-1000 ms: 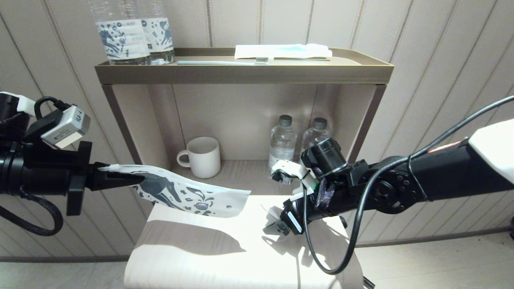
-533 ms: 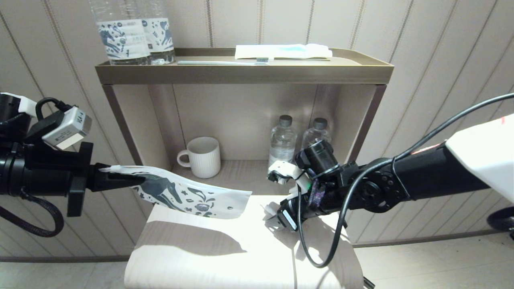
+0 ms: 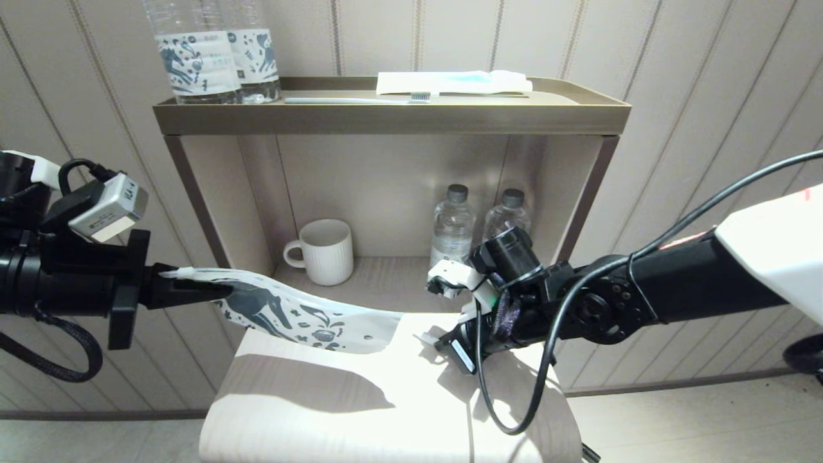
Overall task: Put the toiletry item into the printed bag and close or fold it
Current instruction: Pick up the toothpaste
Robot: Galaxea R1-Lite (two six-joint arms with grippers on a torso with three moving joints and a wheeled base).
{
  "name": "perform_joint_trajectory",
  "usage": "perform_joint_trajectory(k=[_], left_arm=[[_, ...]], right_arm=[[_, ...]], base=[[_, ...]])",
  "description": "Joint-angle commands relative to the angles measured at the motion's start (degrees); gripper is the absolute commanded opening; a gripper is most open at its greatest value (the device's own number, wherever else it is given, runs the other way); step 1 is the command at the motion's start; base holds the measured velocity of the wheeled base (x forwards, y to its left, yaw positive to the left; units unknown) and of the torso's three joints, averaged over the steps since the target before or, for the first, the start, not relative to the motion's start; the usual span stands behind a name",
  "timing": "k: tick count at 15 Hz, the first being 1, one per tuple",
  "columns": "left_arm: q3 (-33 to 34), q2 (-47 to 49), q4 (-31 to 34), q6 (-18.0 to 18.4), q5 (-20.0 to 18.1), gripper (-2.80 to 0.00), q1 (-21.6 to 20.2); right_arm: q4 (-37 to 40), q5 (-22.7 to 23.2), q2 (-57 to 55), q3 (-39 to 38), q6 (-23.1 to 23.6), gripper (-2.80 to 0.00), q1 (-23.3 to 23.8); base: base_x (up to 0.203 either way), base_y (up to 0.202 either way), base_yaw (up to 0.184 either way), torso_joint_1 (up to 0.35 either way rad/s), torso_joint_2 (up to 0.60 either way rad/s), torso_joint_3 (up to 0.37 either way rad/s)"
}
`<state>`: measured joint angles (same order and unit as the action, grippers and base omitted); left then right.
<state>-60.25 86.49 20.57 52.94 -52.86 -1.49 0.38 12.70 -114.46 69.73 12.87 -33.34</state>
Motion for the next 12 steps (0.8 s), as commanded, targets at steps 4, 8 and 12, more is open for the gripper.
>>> perform_joint_trajectory(k=[4,8,12], left_arm=[[1.51,1.53,-2.73,1.87,2.33,-2.80,1.14],[5.94,3.43,-13.55,2.52,6.90,-2.80,2.10],[9.73,5.32,-27.28,2.13,10.59,-2.80,2.77]], right_arm=[[0.28,-0.63,8.64,-3.84,-0.01,-2.80,0.23],[2.57,-0.78,18.97,-4.89,-0.04,-2.80,0.49],[11.61,-0.58,22.32,3.23,-1.96,-2.80,-3.58]], base=[[0.000,0.000,0.000,0.000,0.00,0.000],[0.000,0.000,0.000,0.000,0.00,0.000],[0.000,0.000,0.000,0.000,0.00,0.000]])
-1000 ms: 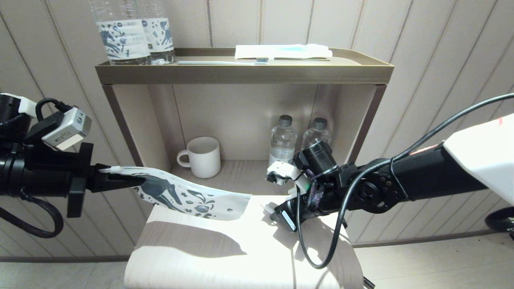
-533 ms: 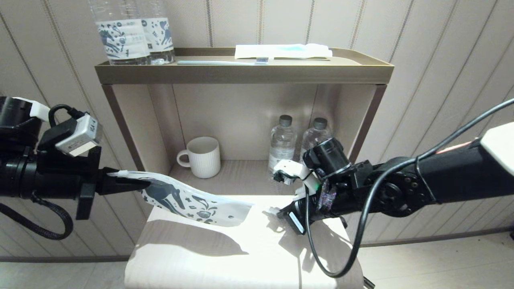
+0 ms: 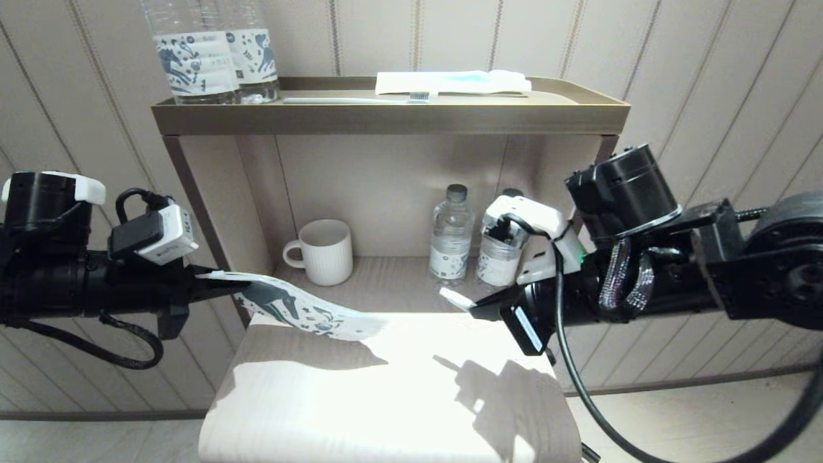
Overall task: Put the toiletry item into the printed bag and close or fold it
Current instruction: Pick up the toothpaste, then place the toothpaste in the storage bag
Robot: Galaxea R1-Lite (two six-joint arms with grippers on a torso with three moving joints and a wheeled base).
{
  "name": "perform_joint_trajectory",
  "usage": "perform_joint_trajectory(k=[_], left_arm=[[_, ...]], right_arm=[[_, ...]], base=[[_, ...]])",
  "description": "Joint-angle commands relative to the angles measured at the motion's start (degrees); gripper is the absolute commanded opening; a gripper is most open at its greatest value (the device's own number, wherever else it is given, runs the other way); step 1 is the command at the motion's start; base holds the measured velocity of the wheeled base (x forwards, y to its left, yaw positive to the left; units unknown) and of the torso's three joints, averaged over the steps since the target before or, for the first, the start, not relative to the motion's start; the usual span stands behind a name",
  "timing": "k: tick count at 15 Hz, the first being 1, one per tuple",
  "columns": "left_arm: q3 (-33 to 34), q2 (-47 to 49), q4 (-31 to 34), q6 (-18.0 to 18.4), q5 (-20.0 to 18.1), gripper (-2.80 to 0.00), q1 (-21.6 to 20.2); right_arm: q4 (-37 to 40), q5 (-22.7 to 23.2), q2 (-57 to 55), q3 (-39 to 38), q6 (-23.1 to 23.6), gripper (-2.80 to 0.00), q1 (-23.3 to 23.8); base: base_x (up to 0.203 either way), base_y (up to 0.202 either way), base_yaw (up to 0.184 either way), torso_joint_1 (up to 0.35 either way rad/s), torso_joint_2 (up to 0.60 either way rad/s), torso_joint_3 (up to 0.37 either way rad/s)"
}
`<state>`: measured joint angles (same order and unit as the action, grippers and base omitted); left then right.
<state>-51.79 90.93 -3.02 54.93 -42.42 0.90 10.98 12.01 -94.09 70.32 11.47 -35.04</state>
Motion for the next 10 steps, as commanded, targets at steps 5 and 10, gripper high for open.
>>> perform_joint_trajectory(k=[5,10], left_arm=[[2.36,0.43,-8.31,-3.79,2.42,-2.80,4.62],[4.61,-0.12,-10.72,-3.99,4.26,-2.80,6.98]], right_arm=[[9.58,0.27,-4.19,13.73,-5.07,-2.80,-10.26],[15.36,0.28,-12.76,21.09,-5.21,-2.80,-10.31]], base=[[0.000,0.000,0.000,0.000,0.00,0.000],[0.000,0.000,0.000,0.000,0.00,0.000]])
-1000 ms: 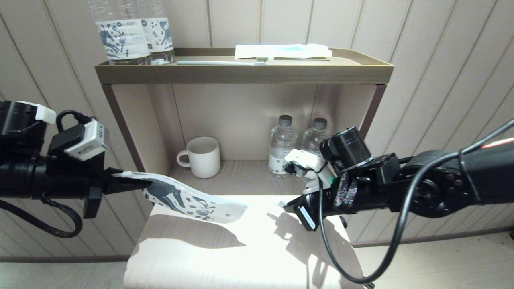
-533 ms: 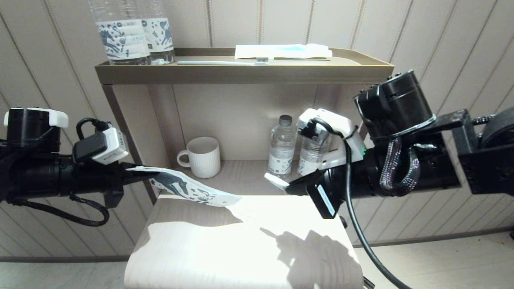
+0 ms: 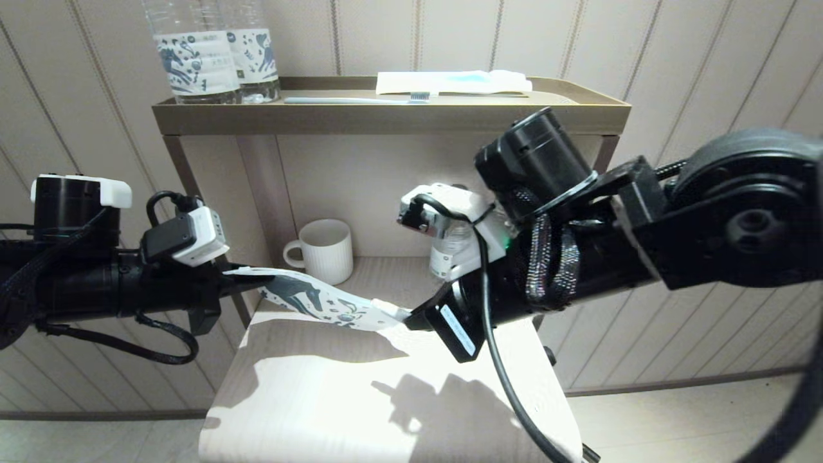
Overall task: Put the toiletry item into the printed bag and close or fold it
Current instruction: Place the toothpaste in the storage bag
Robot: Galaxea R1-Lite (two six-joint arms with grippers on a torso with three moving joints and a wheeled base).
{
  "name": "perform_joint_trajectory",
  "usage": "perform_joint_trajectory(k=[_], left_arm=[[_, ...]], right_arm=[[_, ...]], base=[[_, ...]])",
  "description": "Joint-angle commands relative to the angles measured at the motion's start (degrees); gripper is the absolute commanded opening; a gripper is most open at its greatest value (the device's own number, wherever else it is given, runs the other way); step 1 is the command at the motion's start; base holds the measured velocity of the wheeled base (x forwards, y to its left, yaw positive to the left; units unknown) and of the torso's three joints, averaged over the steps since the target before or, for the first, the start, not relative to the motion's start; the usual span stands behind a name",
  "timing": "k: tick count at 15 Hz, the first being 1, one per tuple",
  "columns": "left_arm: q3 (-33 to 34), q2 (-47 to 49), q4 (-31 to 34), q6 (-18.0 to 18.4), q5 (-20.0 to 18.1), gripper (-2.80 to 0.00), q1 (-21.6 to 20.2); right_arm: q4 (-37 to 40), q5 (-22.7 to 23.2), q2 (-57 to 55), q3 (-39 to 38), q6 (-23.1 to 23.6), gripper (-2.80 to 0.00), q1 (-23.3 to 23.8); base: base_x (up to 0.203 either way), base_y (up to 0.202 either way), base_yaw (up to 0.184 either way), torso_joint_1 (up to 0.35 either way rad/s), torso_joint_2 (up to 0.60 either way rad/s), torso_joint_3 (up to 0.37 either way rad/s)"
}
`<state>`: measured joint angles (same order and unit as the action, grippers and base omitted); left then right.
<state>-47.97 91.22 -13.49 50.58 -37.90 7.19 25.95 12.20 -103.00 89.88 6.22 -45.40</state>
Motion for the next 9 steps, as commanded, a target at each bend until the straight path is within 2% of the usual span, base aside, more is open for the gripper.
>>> perform_joint_trajectory(k=[1,4,9], left_arm=[[1.47,-0.51,-1.21,0.39,-0.18,-2.80,1.26],[3.47,-0.52,-4.07,0.73,-0.14,-2.80,2.53],[4.37,-0.52,-4.70,0.84,-0.07,-2.80,3.35]], right_arm=[[0.57,0.10,-5.15,1.91,0.01,-2.80,0.11],[0.58,0.10,-7.10,2.92,0.02,-2.80,0.18],[0.51,0.19,-8.18,3.28,0.11,-2.80,0.31]], base=[[0.000,0.000,0.000,0.000,0.00,0.000],[0.000,0.000,0.000,0.000,0.00,0.000],[0.000,0.000,0.000,0.000,0.00,0.000]])
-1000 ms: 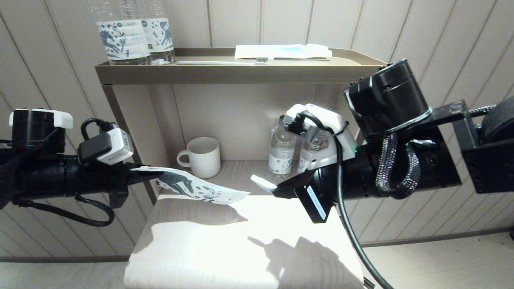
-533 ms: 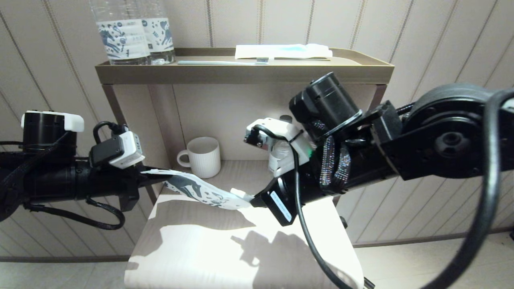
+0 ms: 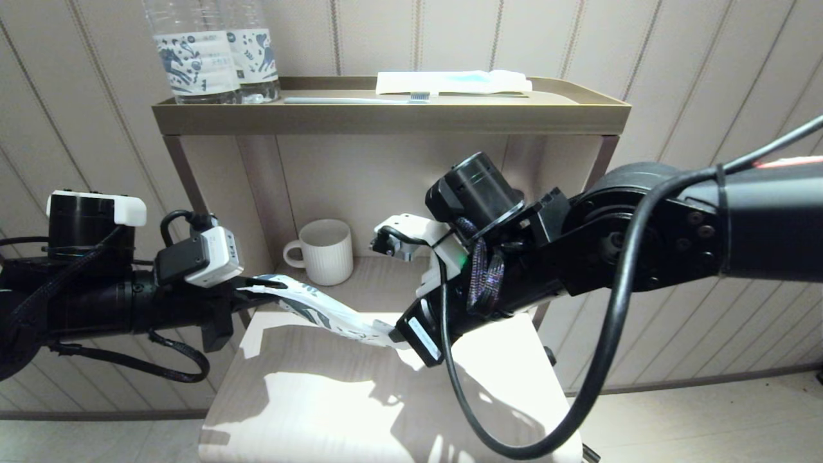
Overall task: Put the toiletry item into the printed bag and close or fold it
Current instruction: Place the toothpaste in the storage bag
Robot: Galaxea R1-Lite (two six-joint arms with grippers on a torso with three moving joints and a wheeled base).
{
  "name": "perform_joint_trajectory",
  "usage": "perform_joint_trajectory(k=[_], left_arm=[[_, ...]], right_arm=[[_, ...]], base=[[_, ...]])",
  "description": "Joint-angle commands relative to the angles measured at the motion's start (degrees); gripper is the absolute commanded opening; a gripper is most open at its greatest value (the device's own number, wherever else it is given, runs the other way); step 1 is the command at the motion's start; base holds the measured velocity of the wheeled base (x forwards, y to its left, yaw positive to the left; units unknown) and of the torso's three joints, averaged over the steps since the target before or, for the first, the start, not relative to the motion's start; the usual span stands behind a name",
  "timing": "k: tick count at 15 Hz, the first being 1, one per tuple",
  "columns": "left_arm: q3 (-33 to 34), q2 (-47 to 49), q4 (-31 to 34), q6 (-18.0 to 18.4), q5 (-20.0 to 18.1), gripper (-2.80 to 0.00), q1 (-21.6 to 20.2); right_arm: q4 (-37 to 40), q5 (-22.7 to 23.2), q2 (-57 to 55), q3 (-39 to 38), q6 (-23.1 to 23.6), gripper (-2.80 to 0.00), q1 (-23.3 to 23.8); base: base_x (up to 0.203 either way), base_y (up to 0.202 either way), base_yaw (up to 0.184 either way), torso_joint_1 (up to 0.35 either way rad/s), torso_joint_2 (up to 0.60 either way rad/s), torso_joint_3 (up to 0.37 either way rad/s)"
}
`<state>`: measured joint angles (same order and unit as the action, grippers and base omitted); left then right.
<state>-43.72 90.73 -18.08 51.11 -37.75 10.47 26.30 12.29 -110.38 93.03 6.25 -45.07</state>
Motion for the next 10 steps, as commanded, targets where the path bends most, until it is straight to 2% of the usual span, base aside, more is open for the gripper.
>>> perform_joint_trajectory(k=[1,5,10], left_arm=[[0.12,-0.12,-0.11,0.39,-0.21,-2.80,0.16],[0.56,-0.49,-0.11,0.29,-0.21,-2.80,0.53],[1.18,-1.17,0.33,-0.31,-0.30,-2.80,1.92]], right_arm=[[0.09,0.10,-1.26,0.55,0.07,-2.80,-0.02],[0.07,0.10,-1.91,1.00,-0.05,-2.80,-0.37],[0.16,0.19,-3.53,5.24,-1.42,-2.80,-0.99]], base=[[0.000,0.000,0.000,0.000,0.00,0.000],[0.000,0.000,0.000,0.000,0.00,0.000],[0.000,0.000,0.000,0.000,0.00,0.000]])
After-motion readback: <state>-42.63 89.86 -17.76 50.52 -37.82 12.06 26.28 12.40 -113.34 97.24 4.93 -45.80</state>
